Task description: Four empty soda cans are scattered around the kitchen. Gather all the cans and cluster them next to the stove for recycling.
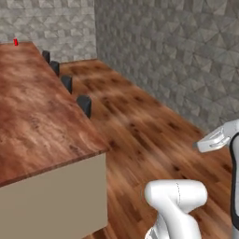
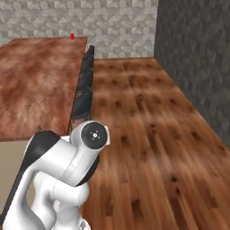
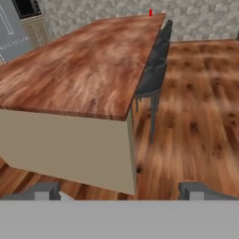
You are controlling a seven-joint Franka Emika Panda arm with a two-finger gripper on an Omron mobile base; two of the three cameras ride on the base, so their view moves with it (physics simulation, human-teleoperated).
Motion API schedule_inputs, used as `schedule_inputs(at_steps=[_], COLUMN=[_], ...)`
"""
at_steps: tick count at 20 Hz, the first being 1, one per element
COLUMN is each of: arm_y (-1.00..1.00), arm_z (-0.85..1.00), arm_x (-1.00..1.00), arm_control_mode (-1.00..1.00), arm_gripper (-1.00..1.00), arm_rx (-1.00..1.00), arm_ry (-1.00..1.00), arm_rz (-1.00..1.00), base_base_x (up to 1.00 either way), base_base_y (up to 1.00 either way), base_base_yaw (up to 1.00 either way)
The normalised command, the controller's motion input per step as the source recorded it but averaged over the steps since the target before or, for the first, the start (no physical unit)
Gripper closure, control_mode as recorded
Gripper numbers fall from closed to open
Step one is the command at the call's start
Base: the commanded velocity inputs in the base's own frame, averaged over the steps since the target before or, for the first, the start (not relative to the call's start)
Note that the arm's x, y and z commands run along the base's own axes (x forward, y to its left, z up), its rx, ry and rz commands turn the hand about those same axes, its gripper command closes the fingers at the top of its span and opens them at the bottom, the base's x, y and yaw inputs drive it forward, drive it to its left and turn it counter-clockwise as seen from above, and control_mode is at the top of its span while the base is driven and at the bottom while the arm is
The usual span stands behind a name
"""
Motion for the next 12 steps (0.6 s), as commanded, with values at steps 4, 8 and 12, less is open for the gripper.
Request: schedule_inputs(at_steps=[4,8,12], arm_y=[0.0,0.0,0.0], arm_z=[0.0,0.0,0.0], arm_x=[0.0,0.0,0.0], arm_control_mode=[1.0,1.0,1.0], arm_gripper=[-1.0,-1.0,-1.0], arm_rx=[0.0,0.0,0.0], arm_ry=[0.0,0.0,0.0], arm_rz=[0.0,0.0,0.0], base_base_x=[0.23,0.21,0.15], base_base_y=[-0.92,-0.98,-0.91], base_base_yaw=[0.01,0.0,0.0])
